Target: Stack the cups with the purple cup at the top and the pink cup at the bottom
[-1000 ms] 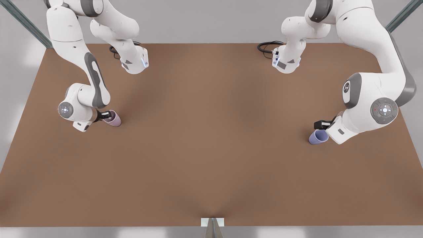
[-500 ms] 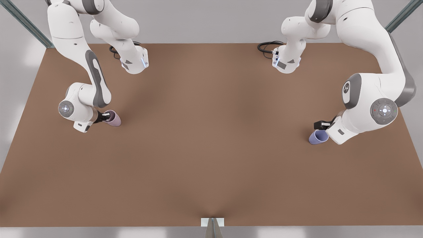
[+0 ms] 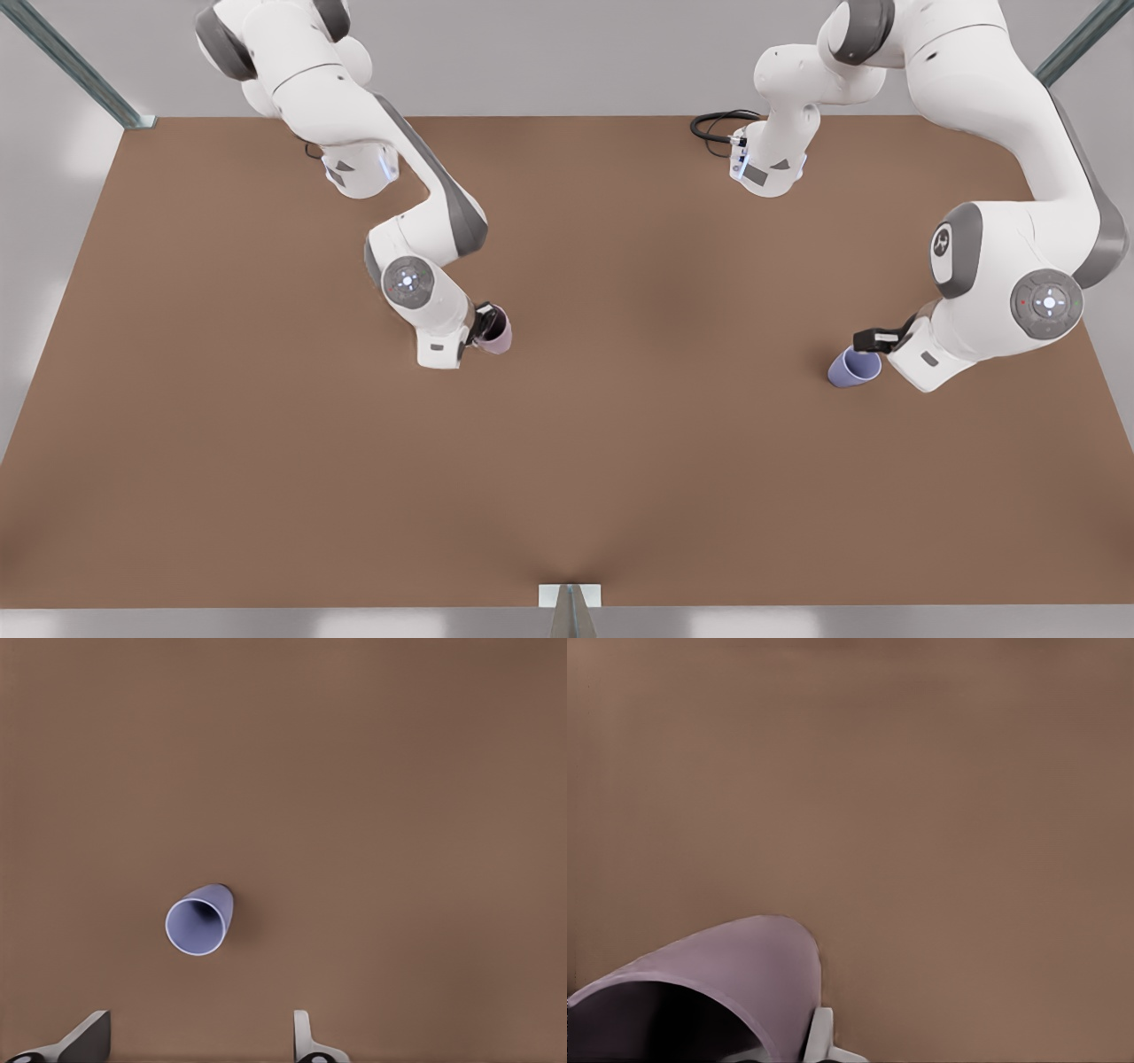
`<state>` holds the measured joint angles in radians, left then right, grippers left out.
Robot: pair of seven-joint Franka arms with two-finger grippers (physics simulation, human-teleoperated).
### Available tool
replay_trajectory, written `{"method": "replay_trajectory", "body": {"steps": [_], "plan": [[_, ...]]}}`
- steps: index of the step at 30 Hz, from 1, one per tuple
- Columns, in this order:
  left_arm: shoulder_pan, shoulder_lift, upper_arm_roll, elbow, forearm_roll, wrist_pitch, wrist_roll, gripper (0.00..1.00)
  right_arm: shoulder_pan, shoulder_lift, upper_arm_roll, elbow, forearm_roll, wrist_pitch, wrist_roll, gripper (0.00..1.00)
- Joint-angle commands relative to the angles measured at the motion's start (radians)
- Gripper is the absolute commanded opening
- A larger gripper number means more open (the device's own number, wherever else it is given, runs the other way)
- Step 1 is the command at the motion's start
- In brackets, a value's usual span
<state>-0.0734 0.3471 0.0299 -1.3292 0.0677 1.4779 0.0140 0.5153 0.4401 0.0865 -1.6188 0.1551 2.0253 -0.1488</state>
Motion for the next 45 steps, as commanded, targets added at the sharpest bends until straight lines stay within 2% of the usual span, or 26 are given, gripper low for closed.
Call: {"method": "replay_trajectory", "body": {"steps": [1, 4, 7, 12, 15, 17, 24, 25, 37, 41, 42, 43, 44, 45], "plan": [[0.0, 0.0, 0.001, 0.001, 0.0, 0.002, 0.009, 1.0, 0.068, 0.106, 0.002, 0.151, 0.027, -0.102, 0.948, 0.21], [0.001, 0.012, 0.007, 0.004, -0.002, 0.005, 0.009, 1.0, 0.182, 0.268, -0.001, 0.381, 0.06, -0.1, 1.141, 0.21], [0.007, 0.018, 0.007, 0.004, -0.003, 0.007, 0.011, 1.0, 0.218, 0.463, -0.004, 0.643, 0.055, -0.1, 1.275, 0.21], [0.109, 0.078, 0.059, -0.044, -0.112, 0.131, 0.115, 1.0, 0.221, 0.559, -0.036, 0.744, 0.054, -0.097, 1.305, 0.21], [0.144, 0.104, 0.073, -0.085, -0.114, 0.191, 0.185, 1.0, 0.235, 0.56, -0.062, 0.738, 0.052, -0.097, 1.327, 0.21], [0.15, 0.076, 0.093, -0.277, -0.124, 0.404, 0.277, 1.0, 0.235, 0.56, -0.063, 0.737, 0.052, -0.099, 1.328, 0.21], [0.15, 0.056, 0.11, -0.522, -0.124, 0.692, 0.371, 1.0, 0.279, 0.601, -0.102, 0.741, 0.054, -0.085, 1.348, 0.21], [0.15, 0.041, 0.11, -0.583, -0.124, 0.763, 0.405, 1.0, 0.279, 0.601, -0.102, 0.741, 0.055, -0.085, 1.348, 0.32], [0.164, 0.081, 0.142, -0.631, -0.135, 0.782, 0.478, 1.0, 0.279, 0.612, -0.103, 0.737, 0.055, -0.066, 1.345, 0.32], [0.164, 0.101, 0.136, -0.651, -0.198, 0.78, 0.477, 1.0, 0.279, 0.609, -0.105, 0.737, 0.055, -0.073, 1.347, 0.36], [0.162, 0.105, 0.133, -0.651, -0.201, 0.779, 0.477, 0.93, 0.282, 0.609, -0.105, 0.734, 0.057, -0.077, 1.348, 0.42], [0.162, 0.109, 0.133, -0.651, -0.201, 0.78, 0.477, 0.7, 0.285, 0.609, -0.106, 0.734, 0.057, -0.086, 1.348, 0.54], [0.162, 0.11, 0.131, -0.651, -0.203, 0.78, 0.477, 0.56, 0.285, 0.609, -0.106, 0.732, 0.057, -0.086, 1.35, 0.62], [0.164, 0.115, 0.131, -0.651, -0.201, 0.779, 0.477, 0.47, 0.285, 0.608, -0.105, 0.732, 0.057, -0.088, 1.35, 0.64]]}}
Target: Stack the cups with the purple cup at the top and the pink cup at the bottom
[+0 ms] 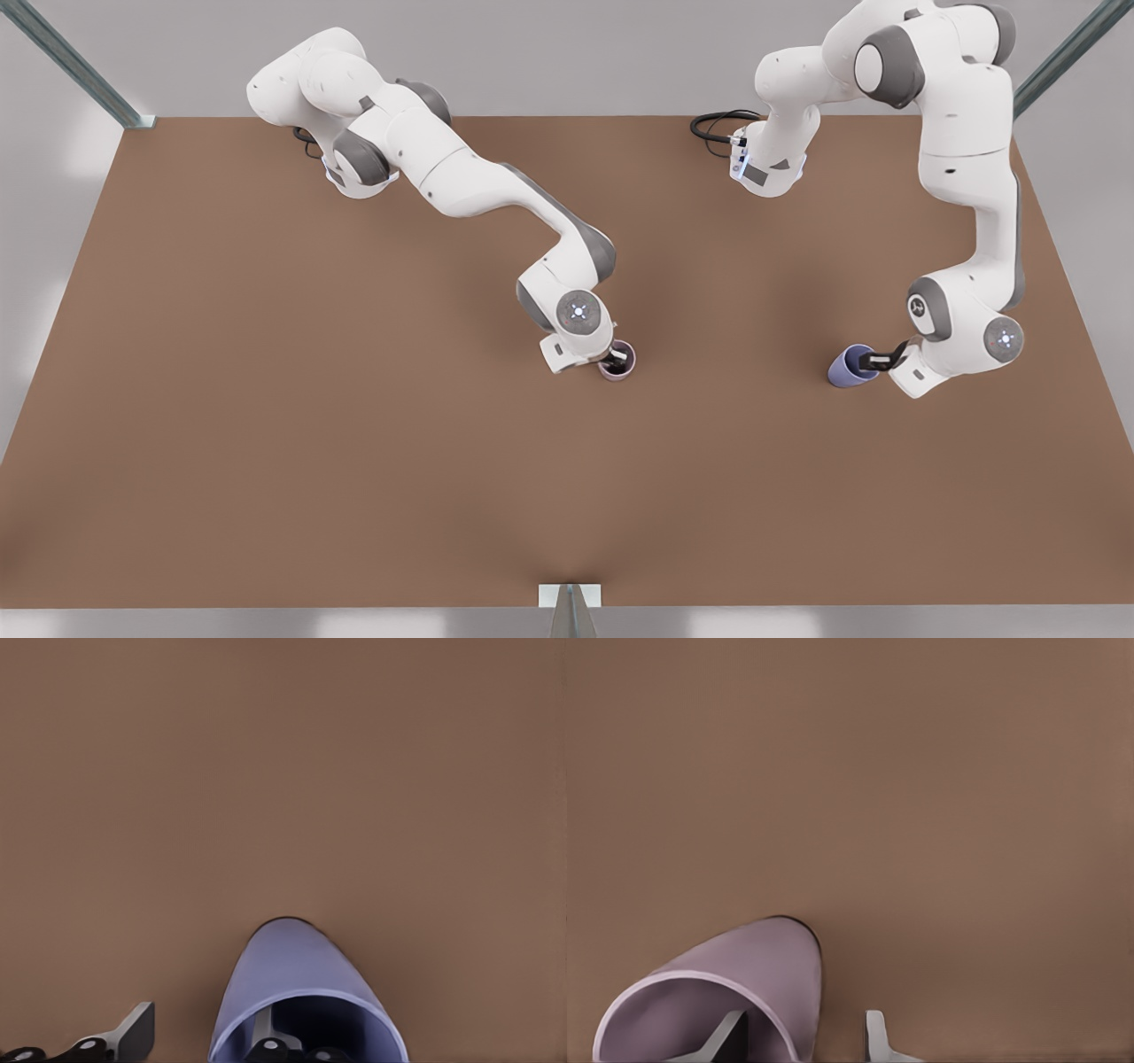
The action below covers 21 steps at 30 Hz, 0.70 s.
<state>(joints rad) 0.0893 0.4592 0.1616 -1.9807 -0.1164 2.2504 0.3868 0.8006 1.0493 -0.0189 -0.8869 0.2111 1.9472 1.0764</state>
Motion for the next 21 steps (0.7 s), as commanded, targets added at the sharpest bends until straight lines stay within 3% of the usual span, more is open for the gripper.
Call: {"method": "replay_trajectory", "body": {"steps": [1, 5, 8, 10, 11, 12, 14, 16, 17, 19, 21], "plan": [[0.0, 0.003, -0.001, 0.0, -0.019, 0.005, 0.104, 0.38, 0.002, -0.006, 0.0, 0.0, 0.002, -0.013, 0.123, 0.65], [0.0, 0.003, -0.002, 0.0, -0.019, -0.003, 0.104, 0.23, 0.0, -0.061, 0.0, -0.026, 0.004, -0.062, 0.117, 0.65], [0.0, -0.001, -0.004, 0.002, -0.031, -0.015, 0.099, 0.21, -0.015, -0.169, 0.0, -0.075, 0.013, -0.064, 0.108, 0.66], [-0.005, -0.016, -0.011, 0.011, -0.054, -0.069, 0.096, 0.21, -0.128, -0.354, 0.028, -0.28, -0.116, -0.171, -0.076, 0.67], [-0.011, -0.054, -0.013, 0.014, -0.054, -0.12, 0.058, 0.21, -0.363, -0.521, 0.198, -0.455, -0.217, -0.186, -0.251, 0.7], [-0.025, -0.086, -0.039, 0.033, -0.054, -0.179, -0.011, 0.21, -0.471, -0.62, 0.269, -0.581, -0.334, -0.175, -0.393, 0.74], [-0.101, -0.128, -0.042, 0.072, -0.052, -0.265, -0.141, 0.21, -0.598, -0.788, 0.266, -0.756, -0.435, -0.13, -0.715, 1.0], [-0.233, -0.172, -0.057, 0.094, -0.054, -0.318, -0.373, 0.21, -0.807, -0.933, 0.238, -0.782, -0.43, -0.16, -0.771, 1.0], [-0.243, -0.178, -0.115, 0.111, -0.054, -0.333, -0.479, 0.21, -0.842, -0.943, 0.189, -0.73, -0.336, -0.249, -0.9, 1.0], [-0.243, -0.186, -0.223, 0.141, -0.054, -0.359, -0.663, 0.21, -0.851, -0.954, 0.08, -0.667, -0.311, -0.372, -0.981, 1.0], [-0.243, -0.191, -0.304, 0.174, -0.054, -0.371, -0.799, 0.21, -0.837, -0.902, 0.066, -0.595, -0.309, -0.401, -1.013, 1.0]]}}
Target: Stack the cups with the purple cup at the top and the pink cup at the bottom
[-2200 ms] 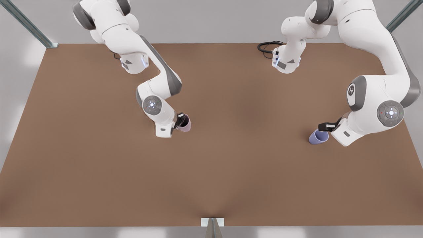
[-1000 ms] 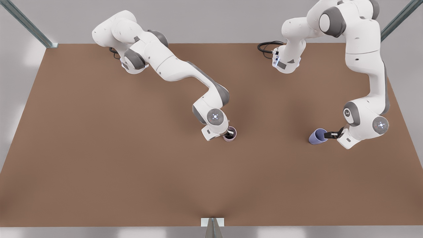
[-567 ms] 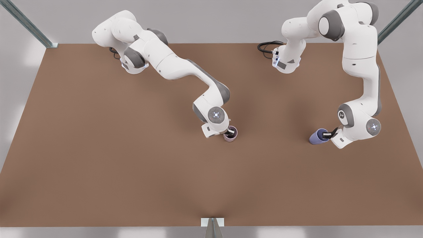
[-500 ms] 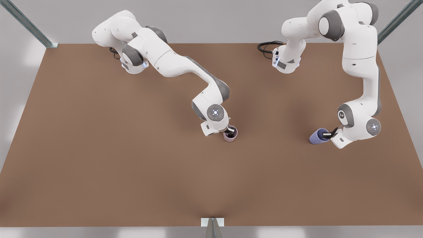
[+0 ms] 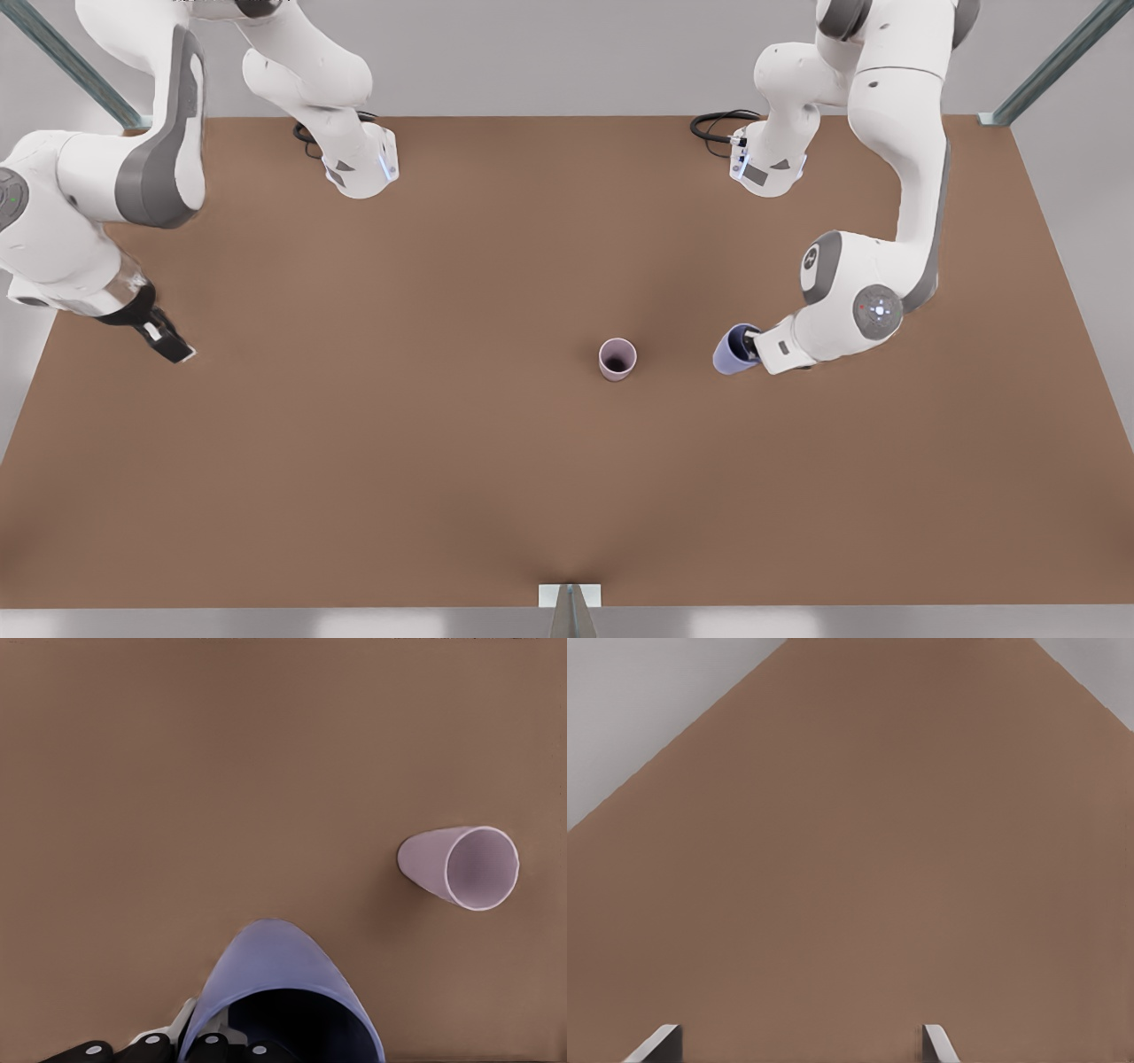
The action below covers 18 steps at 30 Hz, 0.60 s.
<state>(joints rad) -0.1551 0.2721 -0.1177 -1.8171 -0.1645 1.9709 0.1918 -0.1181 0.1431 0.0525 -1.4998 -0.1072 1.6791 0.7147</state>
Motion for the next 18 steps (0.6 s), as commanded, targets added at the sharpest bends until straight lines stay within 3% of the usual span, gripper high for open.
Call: {"method": "replay_trajectory", "body": {"steps": [1, 4, 9, 18], "plan": [[0.002, -0.001, -0.065, 0.025, -0.006, -0.09, -0.672, 0.21, 0.11, 0.044, -0.033, 0.058, 0.018, -0.127, -0.653, 1.0], [-0.012, 0.015, -0.14, 0.065, -0.006, -0.072, -0.808, 0.21, 0.112, 0.056, -0.031, 0.062, 0.029, -0.114, -0.655, 1.0], [-0.107, 0.134, -0.142, 0.214, 0.002, -0.072, -0.976, 0.21, 0.071, 0.059, -0.042, 0.098, 0.101, -0.039, -0.646, 1.0], [-0.155, 0.217, -0.142, 0.237, 0.011, -0.007, -1.026, 0.21, 0.066, 0.044, -0.042, 0.11, 0.084, -0.052, -0.644, 1.0]]}}
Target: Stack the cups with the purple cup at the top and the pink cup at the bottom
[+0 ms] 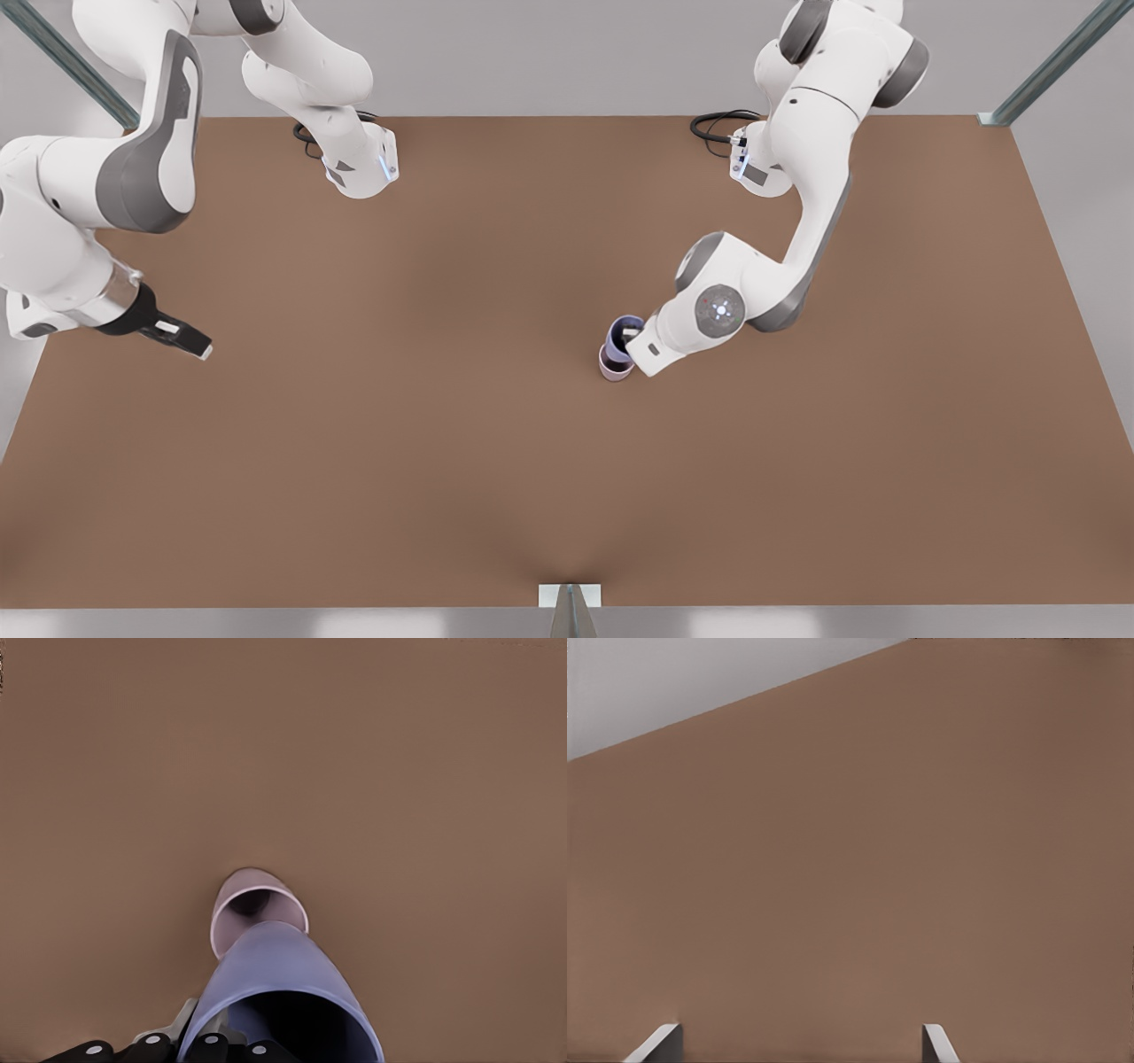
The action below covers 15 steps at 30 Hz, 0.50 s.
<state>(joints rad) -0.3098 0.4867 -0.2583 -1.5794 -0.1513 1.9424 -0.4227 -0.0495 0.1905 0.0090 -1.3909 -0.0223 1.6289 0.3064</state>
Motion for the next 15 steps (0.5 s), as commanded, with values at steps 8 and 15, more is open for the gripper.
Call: {"method": "replay_trajectory", "body": {"steps": [8, 15], "plan": [[-0.005, 0.032, 0.004, -0.001, 0.007, 0.029, -0.41, 0.21, 0.008, -0.008, -0.006, 0.013, 0.018, -0.011, -0.234, 1.0], [-0.006, 0.053, 0.005, -0.008, 0.007, 0.027, -0.407, 0.21, 0.008, -0.01, -0.004, 0.015, 0.018, -0.009, -0.234, 1.0]]}}
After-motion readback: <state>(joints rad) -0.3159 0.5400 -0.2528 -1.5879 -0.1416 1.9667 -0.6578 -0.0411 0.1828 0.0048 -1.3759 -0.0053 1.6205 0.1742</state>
